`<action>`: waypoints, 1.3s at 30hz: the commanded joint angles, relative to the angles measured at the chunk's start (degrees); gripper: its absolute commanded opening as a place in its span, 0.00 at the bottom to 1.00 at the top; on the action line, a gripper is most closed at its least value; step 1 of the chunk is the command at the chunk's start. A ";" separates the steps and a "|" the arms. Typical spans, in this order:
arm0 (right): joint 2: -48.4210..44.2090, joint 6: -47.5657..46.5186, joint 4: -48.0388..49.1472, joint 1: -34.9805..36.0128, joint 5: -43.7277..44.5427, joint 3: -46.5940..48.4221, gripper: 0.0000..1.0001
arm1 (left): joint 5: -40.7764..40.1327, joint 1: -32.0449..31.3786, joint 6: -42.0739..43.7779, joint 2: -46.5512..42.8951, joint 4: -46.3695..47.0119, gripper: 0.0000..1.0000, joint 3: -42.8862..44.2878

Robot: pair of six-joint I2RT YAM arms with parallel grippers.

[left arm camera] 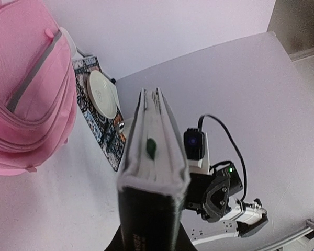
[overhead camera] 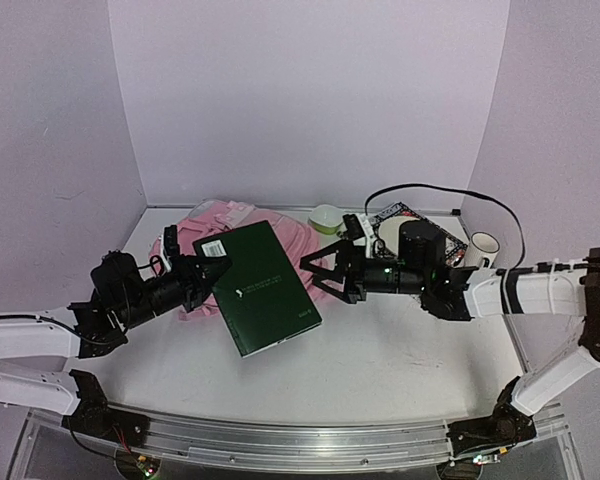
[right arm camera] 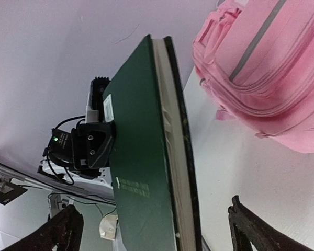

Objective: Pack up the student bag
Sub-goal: Pass from the right arm to the left, then pass from the left arm to the right

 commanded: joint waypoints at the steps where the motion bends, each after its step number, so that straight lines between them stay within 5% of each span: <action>1: -7.47 -2.34 -2.82 -0.18 9.49 -3.57 0.98 | -9.12 -0.10 0.30 -2.31 10.70 0.00 2.04; 20: 0.48 4.69 15.15 4.64 14.22 -3.88 0.98 | -16.01 -0.09 -1.65 10.35 32.05 0.00 4.80; 30: 5.67 5.00 22.74 4.85 10.41 1.63 0.97 | -14.39 -0.18 -2.92 14.32 34.47 0.00 6.77; 37: 7.63 4.17 27.89 4.85 7.49 5.04 0.74 | -16.09 -0.40 -4.52 15.41 35.36 0.00 5.45; 39: 8.27 4.42 28.93 4.85 7.08 5.27 0.59 | -16.42 -0.44 -4.75 15.90 35.60 0.00 5.14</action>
